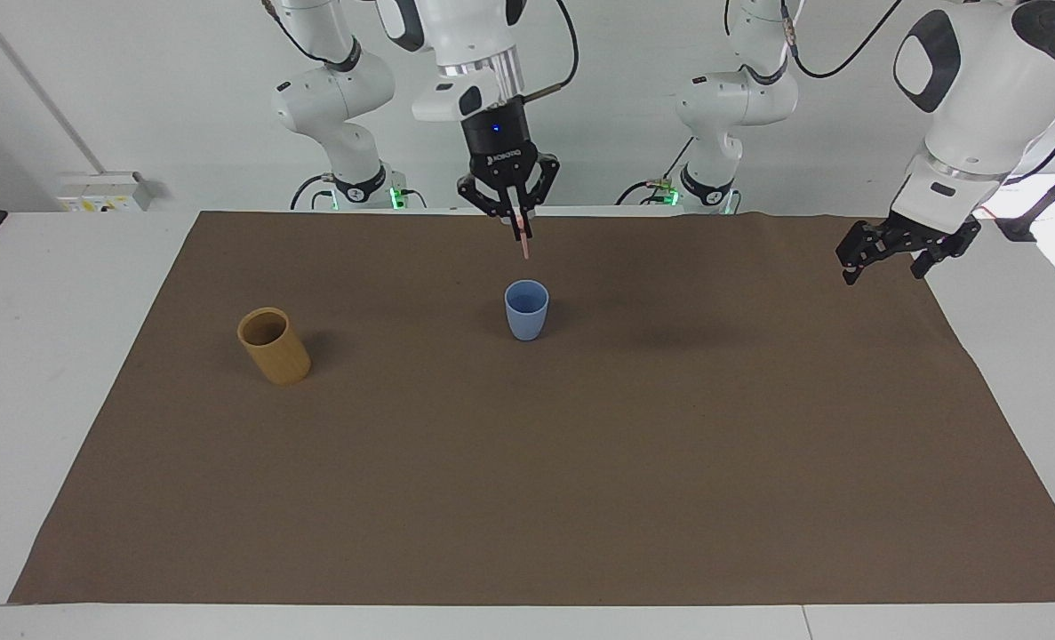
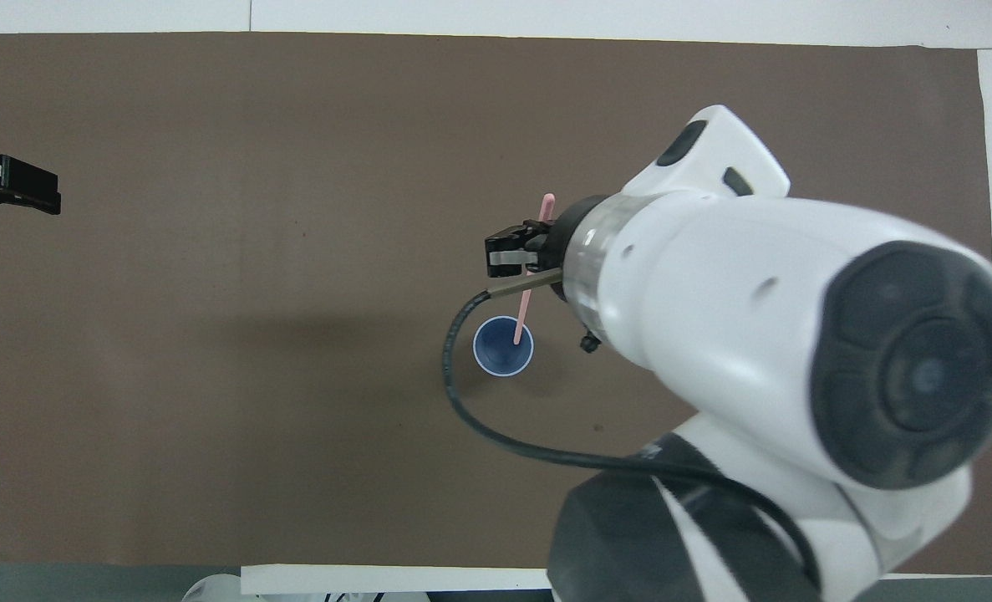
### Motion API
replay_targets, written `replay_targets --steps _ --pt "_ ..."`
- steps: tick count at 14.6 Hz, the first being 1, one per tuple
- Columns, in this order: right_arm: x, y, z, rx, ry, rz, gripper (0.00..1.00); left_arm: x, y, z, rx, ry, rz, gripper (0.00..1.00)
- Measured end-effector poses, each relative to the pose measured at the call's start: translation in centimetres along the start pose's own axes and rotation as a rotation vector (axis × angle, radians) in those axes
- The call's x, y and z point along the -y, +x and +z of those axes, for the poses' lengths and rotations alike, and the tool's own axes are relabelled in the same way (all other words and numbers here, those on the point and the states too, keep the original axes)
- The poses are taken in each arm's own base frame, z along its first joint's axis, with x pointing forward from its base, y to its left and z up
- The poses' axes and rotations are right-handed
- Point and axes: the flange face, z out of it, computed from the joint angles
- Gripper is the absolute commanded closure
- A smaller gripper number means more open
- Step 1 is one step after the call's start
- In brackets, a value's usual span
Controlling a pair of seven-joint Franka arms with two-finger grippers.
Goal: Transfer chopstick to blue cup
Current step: 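Carry the pink chopstick over the blue cup with the right gripper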
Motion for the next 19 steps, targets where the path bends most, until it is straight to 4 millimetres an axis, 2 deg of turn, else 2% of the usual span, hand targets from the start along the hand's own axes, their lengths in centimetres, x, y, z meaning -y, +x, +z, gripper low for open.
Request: replay_targets --steps 3,5,8,13,14,15,16,17,18,19 --pt "-0.3 -0.9 3.7 0.001 -0.004 -0.005 0.94 0.8 -0.3 0.7 0.034 0.001 -0.014 0.00" --pt "0.0 -1.7 5.7 0.016 -0.016 -0.022 0.94 2.6 -0.4 1.1 0.042 0.000 -0.043 0.00" --pt "0.1 -2.7 7.0 0.041 -0.034 -0.038 0.94 4.6 -0.5 1.4 0.047 -0.001 -0.066 0.00" --pt "-0.3 -3.1 8.3 0.011 -0.050 -0.063 0.90 3.9 -0.5 1.2 0.044 -0.022 -0.059 0.00" --pt "-0.4 -3.4 8.7 0.011 -0.051 -0.065 0.80 3.5 -0.5 1.2 0.042 -0.071 -0.065 0.00" --pt "-0.5 -3.6 9.1 0.014 -0.053 -0.066 0.63 3.4 -0.5 1.2 0.041 -0.124 -0.077 0.00" --pt "-0.6 -3.7 9.3 0.018 -0.055 -0.067 0.51 3.9 -0.5 1.2 0.040 -0.156 -0.092 0.00" --pt "-0.6 -3.8 9.3 0.019 -0.056 -0.067 0.07 4.3 -0.6 1.2 0.039 -0.170 -0.103 0.00" --pt "-0.6 -3.8 9.3 0.019 -0.056 -0.067 0.00 4.7 -0.6 1.2 0.039 -0.173 -0.106 0.00" --pt "-0.6 -3.8 9.3 0.018 -0.056 -0.066 0.00 4.9 -0.6 1.2 0.036 -0.170 -0.090 0.00"
